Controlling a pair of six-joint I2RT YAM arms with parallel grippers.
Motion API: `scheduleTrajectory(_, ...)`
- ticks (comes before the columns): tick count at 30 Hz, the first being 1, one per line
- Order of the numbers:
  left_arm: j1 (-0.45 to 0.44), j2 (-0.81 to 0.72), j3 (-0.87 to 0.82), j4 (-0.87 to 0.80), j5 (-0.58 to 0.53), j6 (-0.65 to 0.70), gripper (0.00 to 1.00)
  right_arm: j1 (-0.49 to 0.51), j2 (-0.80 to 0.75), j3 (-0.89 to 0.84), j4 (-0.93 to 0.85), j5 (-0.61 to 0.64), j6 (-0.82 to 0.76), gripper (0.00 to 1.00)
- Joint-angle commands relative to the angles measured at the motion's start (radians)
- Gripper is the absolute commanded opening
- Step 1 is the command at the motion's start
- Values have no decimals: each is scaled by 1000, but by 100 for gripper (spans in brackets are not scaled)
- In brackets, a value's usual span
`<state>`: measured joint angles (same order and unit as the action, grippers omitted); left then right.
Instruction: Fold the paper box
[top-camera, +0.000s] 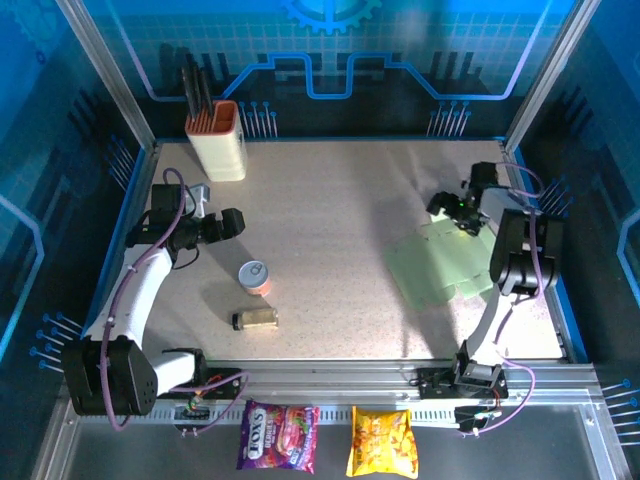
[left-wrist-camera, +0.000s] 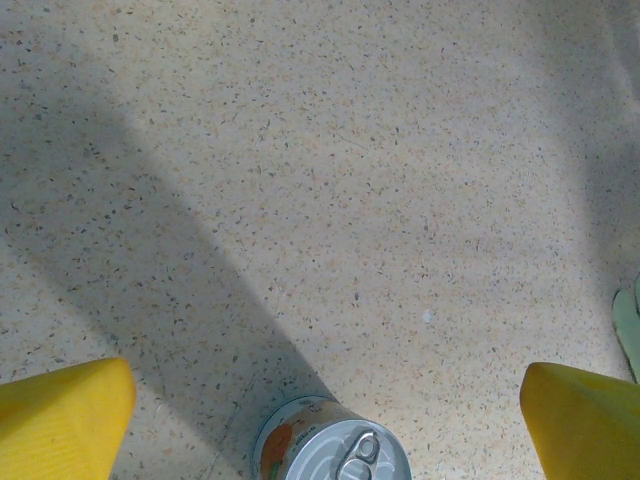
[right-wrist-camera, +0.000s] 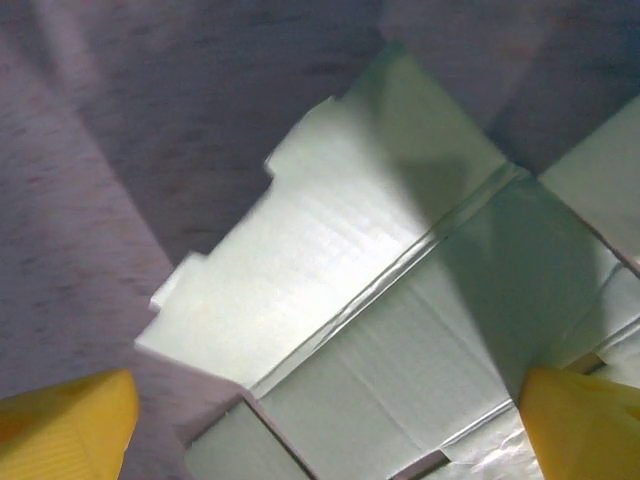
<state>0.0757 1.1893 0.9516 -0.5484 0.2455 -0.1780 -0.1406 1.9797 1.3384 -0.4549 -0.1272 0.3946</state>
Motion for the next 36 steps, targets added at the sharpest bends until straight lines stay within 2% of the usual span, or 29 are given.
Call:
scheduleTrajectory(1, 6, -24, -7, -8, 18, -6, 100, 101, 69, 71, -102, -59, -27, 98)
scheduleTrajectory(8, 6, -29, -10, 1, 21, -34, 100, 304, 147, 195, -149, -91, -34, 97)
scheduleTrajectory(13, -6, -12, -5, 25, 28, -104, 100, 433, 200, 265, -154, -98, -8, 97)
scheduleTrajectory(22, -150, 66, 30, 105, 3, -198, 97, 590, 266, 351, -80, -89, 127, 96)
scheduleTrajectory(26, -229, 130, 54, 141, -5, -244, 96, 616, 278, 400, -52, -127, 149, 95)
scheduleTrajectory(29, -294, 170, 72, 170, -14, -275, 96, 602, 222, 383, -20, -134, 135, 95)
scheduleTrajectory(32, -351, 209, 85, 212, -25, -317, 95, 550, 145, 322, 16, -198, 141, 93)
scheduleTrajectory(36, -423, 284, 114, 283, -16, -381, 93, 446, 57, 211, 87, -326, 149, 82)
